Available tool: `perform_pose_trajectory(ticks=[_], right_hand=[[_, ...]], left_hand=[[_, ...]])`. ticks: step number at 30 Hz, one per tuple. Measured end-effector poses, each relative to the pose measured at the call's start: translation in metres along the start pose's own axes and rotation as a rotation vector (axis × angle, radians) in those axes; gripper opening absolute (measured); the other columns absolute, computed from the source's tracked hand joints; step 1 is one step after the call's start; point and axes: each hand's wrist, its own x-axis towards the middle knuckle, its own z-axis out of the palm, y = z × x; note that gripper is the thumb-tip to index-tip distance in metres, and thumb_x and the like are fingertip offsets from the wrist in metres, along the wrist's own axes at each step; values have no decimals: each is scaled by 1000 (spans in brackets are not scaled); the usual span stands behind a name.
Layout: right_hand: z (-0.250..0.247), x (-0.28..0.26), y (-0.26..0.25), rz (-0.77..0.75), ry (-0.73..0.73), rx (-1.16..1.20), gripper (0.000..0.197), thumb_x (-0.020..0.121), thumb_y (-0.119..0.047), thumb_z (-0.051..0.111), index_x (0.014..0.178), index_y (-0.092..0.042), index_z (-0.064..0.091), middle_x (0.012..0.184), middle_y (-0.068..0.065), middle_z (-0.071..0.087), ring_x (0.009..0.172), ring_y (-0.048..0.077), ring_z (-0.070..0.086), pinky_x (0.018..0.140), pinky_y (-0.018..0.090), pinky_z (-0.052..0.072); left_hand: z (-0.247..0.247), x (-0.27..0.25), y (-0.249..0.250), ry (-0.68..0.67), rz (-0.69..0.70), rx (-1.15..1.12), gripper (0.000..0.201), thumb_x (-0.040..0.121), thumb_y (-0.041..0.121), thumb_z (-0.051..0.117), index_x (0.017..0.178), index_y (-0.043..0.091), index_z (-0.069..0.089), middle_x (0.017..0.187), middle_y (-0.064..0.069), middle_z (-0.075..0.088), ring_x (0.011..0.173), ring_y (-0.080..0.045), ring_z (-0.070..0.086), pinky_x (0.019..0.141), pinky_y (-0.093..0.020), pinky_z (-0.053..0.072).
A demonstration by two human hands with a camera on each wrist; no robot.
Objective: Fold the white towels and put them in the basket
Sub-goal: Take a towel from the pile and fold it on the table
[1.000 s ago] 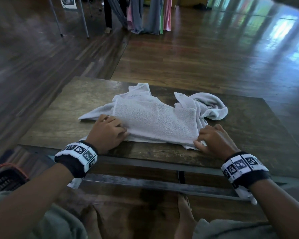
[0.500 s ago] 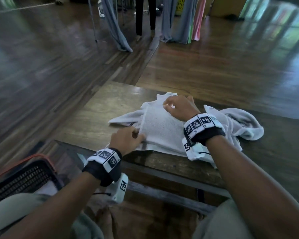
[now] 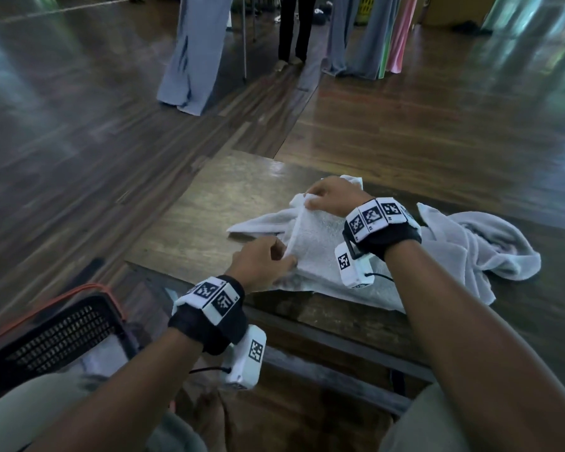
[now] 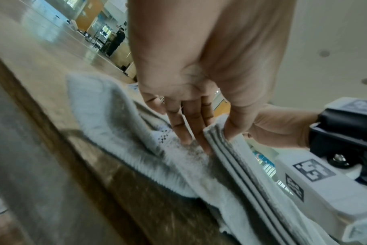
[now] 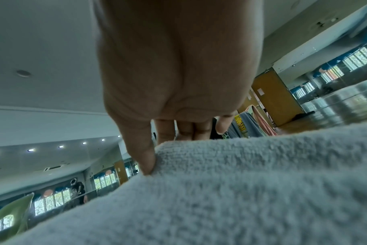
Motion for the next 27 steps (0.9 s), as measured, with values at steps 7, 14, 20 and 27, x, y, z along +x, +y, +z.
perform_pose_trajectory(ticks=[7, 14, 20, 27], right_hand=[[-43, -21, -11, -129, 300, 138, 17, 88, -28, 56, 100, -19, 65, 96, -3, 62, 97, 18, 60, 93, 38, 42], [-71, -62, 4, -154, 401, 247, 9, 87, -19, 61, 96, -18, 64, 91, 3, 54, 67, 2, 49, 66, 6, 43], [-62, -97, 56, 13, 227, 533, 9, 88, -5, 61, 96, -3, 61, 68, 4, 57, 50, 2, 53, 49, 14, 44], [-55, -108, 118, 179, 227, 575, 22, 88, -3, 55, 71, -12, 66, 65, 7, 61, 47, 4, 56, 57, 18, 48]], left_hand=[[-49, -15, 27, 339, 116, -197, 7, 77, 24, 65, 79, 21, 58, 78, 3, 66, 75, -15, 62, 70, -26, 51], [-55, -33, 62, 550, 391, -206, 15, 77, 9, 68, 89, 13, 62, 82, 12, 62, 75, -4, 57, 68, -2, 37], [-4, -37, 87, 397, 578, -75, 12, 77, 25, 67, 87, 20, 63, 81, 12, 63, 74, -7, 57, 72, -29, 48], [68, -38, 113, 224, 750, 251, 18, 77, 29, 51, 85, 19, 63, 79, 5, 66, 74, -19, 58, 71, -28, 25]])
